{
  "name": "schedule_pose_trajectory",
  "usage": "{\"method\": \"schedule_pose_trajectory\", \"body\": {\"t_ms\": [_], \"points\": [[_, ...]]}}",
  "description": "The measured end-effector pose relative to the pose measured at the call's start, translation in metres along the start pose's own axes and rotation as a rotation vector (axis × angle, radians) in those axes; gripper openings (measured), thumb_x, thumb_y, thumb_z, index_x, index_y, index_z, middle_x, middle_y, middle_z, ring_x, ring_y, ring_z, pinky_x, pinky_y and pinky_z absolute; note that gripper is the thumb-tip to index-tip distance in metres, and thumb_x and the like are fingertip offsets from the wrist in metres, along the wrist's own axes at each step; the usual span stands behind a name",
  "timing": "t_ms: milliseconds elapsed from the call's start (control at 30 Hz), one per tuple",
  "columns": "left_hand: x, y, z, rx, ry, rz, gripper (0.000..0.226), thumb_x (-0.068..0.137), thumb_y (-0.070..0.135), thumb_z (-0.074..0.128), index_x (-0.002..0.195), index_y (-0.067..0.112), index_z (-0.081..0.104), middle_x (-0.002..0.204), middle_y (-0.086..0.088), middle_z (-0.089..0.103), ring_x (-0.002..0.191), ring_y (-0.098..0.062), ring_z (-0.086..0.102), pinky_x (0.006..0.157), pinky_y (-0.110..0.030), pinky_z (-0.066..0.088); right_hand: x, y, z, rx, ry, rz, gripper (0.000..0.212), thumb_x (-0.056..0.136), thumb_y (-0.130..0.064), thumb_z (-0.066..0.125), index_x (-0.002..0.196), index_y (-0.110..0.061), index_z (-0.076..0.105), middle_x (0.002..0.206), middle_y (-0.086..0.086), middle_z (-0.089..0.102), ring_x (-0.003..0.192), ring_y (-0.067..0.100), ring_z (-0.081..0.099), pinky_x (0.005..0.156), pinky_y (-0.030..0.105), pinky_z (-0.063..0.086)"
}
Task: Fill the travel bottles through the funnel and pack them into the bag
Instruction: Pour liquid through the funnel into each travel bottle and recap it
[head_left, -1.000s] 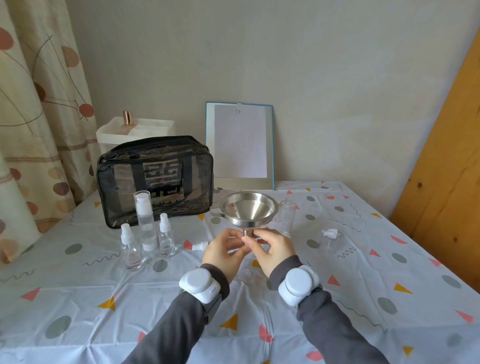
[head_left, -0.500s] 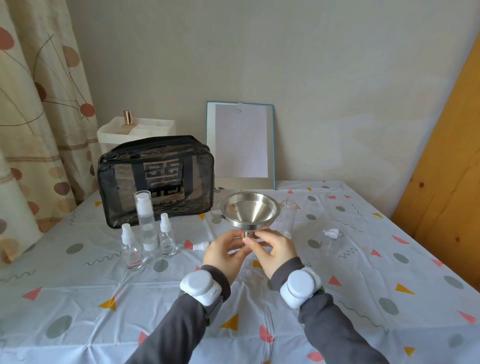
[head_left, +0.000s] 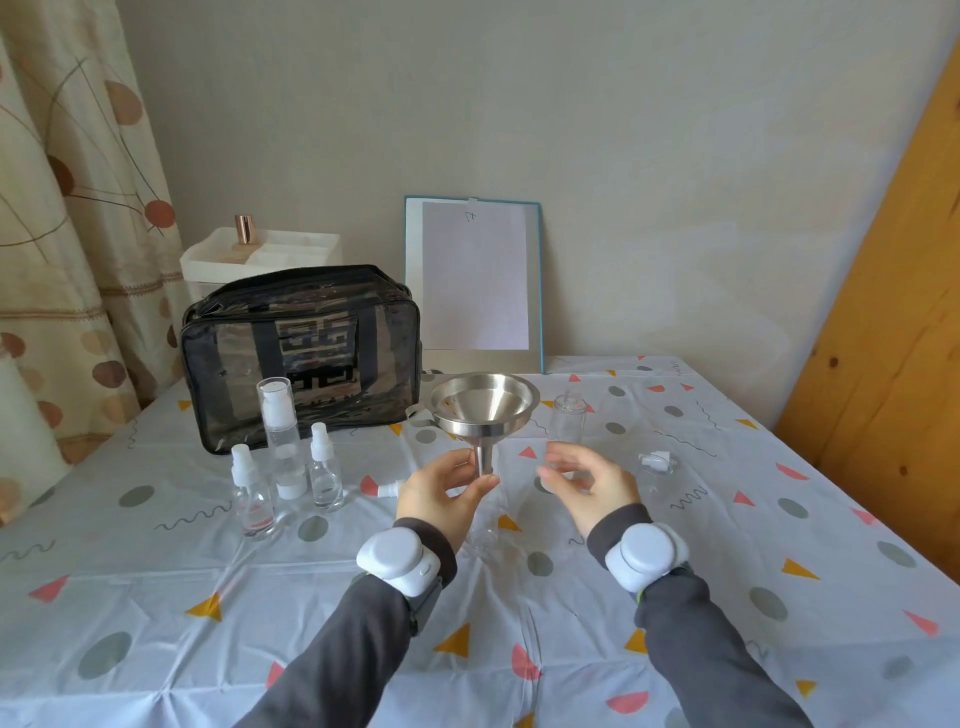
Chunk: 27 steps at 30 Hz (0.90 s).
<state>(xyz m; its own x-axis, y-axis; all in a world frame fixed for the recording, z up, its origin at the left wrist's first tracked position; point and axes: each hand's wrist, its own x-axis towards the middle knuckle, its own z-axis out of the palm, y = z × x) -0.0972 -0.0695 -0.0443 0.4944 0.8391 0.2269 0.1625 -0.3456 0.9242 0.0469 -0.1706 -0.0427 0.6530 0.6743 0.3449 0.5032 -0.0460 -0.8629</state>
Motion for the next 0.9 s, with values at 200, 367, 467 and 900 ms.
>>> {"method": "schedule_pose_trajectory", "body": {"t_ms": [200, 367, 467, 900], "points": [[0.002, 0.002, 0.008, 0.009, 0.019, -0.005, 0.041, 0.078, 0.027, 0.073, 0.115, 0.013, 0.062, 0.106, 0.002, 0.068, 0.093, -0.004, 0.059, 0.085, -0.017, 0.042, 0.013, 0.021, -0.02, -0.082, 0.206, 0.052, 0.03, 0.077, -0.008, 0.071, 0.106, -0.008, 0.063, 0.1, 0.006, 0.067, 0.087, 0.018, 0.06, 0.075, 0.018, 0.043], [0.004, 0.003, 0.008, 0.044, 0.008, 0.003, 0.041, 0.079, 0.029, 0.071, 0.115, 0.013, 0.063, 0.107, 0.002, 0.068, 0.099, -0.006, 0.061, 0.086, -0.017, 0.043, 0.025, 0.026, -0.018, -0.106, 0.198, 0.146, 0.053, 0.076, -0.018, 0.075, 0.122, -0.008, 0.053, 0.12, 0.01, 0.061, 0.107, 0.024, 0.059, 0.094, 0.033, 0.046], [0.004, 0.003, 0.009, 0.056, 0.005, 0.001, 0.039, 0.078, 0.03, 0.072, 0.113, 0.015, 0.064, 0.106, 0.003, 0.069, 0.095, -0.003, 0.06, 0.084, -0.016, 0.042, 0.033, 0.028, -0.012, -0.085, 0.15, 0.198, 0.063, 0.074, -0.026, 0.076, 0.128, -0.012, 0.046, 0.128, 0.008, 0.056, 0.116, 0.022, 0.054, 0.098, 0.033, 0.042], [0.004, 0.001, 0.006, 0.075, -0.032, -0.056, 0.043, 0.076, 0.034, 0.074, 0.115, 0.018, 0.064, 0.104, 0.007, 0.069, 0.086, 0.001, 0.056, 0.083, -0.014, 0.04, 0.056, 0.021, 0.008, -0.086, 0.104, 0.23, 0.057, 0.082, -0.014, 0.067, 0.132, -0.009, 0.04, 0.122, 0.013, 0.056, 0.112, 0.029, 0.054, 0.095, 0.031, 0.038]]}}
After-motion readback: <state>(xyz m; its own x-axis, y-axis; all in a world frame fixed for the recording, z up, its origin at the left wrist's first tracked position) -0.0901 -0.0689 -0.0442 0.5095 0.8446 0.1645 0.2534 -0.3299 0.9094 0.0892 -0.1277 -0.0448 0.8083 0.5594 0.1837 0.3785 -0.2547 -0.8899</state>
